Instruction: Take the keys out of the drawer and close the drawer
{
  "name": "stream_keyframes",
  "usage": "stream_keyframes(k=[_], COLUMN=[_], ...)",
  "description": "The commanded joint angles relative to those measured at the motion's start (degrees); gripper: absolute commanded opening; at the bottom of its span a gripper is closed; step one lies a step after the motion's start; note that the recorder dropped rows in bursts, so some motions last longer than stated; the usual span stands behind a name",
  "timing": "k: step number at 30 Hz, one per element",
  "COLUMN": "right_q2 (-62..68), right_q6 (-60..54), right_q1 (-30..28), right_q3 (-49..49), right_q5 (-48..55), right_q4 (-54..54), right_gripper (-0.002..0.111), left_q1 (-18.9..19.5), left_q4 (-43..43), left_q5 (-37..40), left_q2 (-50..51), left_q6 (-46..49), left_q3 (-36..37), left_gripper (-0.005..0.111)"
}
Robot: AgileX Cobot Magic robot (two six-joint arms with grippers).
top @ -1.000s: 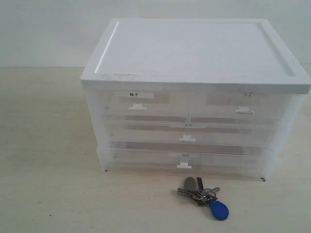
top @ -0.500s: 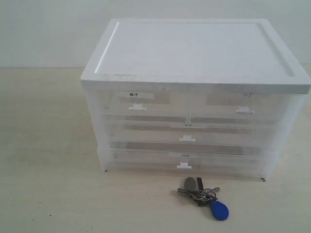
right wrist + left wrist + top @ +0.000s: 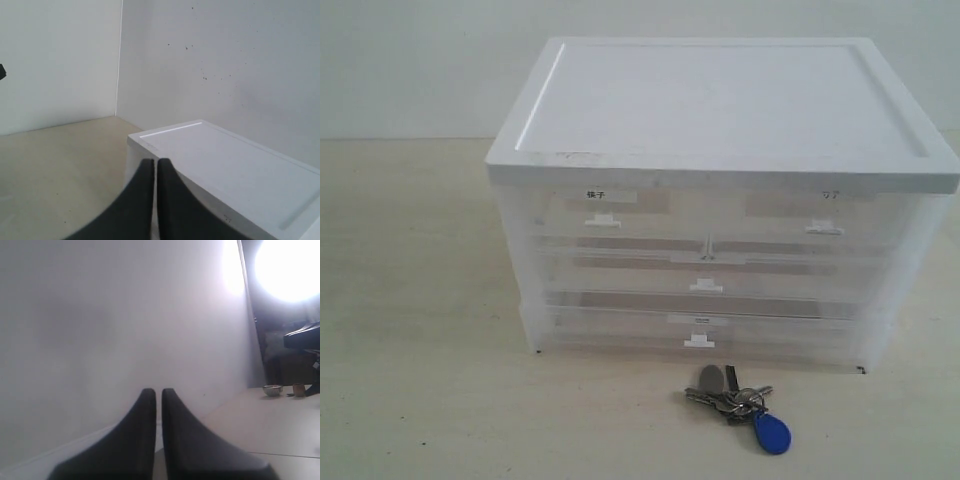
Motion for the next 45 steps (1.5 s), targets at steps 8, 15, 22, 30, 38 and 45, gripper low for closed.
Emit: stream_keyframes(k=[8,15,22,30,38,45], right_q2=[-0.21,-0.21,-0.21,-0.21,-0.21,-0.21], right_q6=[-0.05,0.03,0.03,0.03,0.03,0.03], right_q1=[-0.01,-0.01,-0.01,-0.01,-0.01,-0.01], right_q3=[0.21,0.21,0.21,0.21,0.21,0.21], right_q5=[0.13,-0.74,-0.86,-0.86,-0.75,-0.89], right_q4=[0.07,0.07,0.07,0.07,0.07,0.07], right_gripper=[0.0,0.0,0.0,0.0,0.0,0.0], left_q1=[-0.01,6.64,23.29,49.55,63.05,63.03], left_q4=[13.75,37.96,38.51,54.9,54.9,54.41], left_q5=[0.18,-0.61,4.48,9.86,19.6,24.8], left_q2=[0.2,0.2,0.2,0.2,-0.65,-0.65], left_q6=[-4.48,-23.83,-37.54,-66.44,-66.2,-63.39], left_q3=[4.18,12.84,12.84,12.84,12.84,12.84], left_gripper=[0.005,0.005,0.005,0.005,0.005,0.005])
